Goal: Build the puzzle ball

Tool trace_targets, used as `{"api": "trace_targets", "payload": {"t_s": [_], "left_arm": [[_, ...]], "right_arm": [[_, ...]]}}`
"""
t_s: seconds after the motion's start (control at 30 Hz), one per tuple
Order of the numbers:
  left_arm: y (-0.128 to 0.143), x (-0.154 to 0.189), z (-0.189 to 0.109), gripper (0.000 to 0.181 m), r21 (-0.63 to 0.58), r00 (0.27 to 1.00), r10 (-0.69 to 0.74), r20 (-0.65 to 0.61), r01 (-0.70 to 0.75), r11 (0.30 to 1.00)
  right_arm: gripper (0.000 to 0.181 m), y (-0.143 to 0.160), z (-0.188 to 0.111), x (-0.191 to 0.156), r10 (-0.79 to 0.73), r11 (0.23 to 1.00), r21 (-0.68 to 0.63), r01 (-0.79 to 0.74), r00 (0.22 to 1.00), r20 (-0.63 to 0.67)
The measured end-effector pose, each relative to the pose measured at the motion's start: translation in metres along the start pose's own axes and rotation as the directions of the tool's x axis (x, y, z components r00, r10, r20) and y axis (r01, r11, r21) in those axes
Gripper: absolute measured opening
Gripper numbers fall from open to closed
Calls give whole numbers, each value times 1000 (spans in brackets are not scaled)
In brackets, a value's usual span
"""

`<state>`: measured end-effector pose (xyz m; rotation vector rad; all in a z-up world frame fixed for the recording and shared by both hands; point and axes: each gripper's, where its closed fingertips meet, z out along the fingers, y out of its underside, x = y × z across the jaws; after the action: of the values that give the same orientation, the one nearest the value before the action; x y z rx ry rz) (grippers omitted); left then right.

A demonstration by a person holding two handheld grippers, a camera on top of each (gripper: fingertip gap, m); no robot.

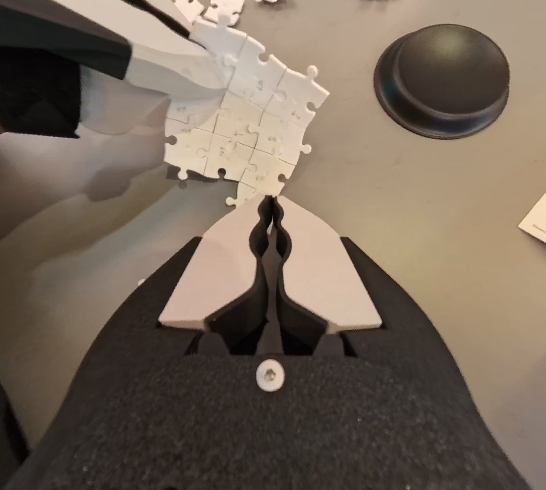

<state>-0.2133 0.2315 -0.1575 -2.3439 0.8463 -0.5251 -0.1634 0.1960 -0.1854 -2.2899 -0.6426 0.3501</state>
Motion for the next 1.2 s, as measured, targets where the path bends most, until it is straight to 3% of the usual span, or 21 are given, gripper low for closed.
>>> {"api": "trace_targets", "payload": {"t_s": [0.43,0.97,1.07,1.2], "left_arm": [[1,1,1,2,-6,1000,-2,1,2,1000],[0,-1,2,2,5,1000,-3,1,3,1000],[2,-1,3,3,14,1000,1,-18,0,1000],[4,-4,4,3,27,998,1,-59,0,1000]], "right_arm": [[0,0,6,-3,-93,995,-40,90,993,-69],[0,1,12,-13,-118,992,-42,116,992,-51],[0,-14,-4,-13,-92,994,52,94,995,-44],[0,-12,-32,-28,-93,991,107,80,987,129]]}}
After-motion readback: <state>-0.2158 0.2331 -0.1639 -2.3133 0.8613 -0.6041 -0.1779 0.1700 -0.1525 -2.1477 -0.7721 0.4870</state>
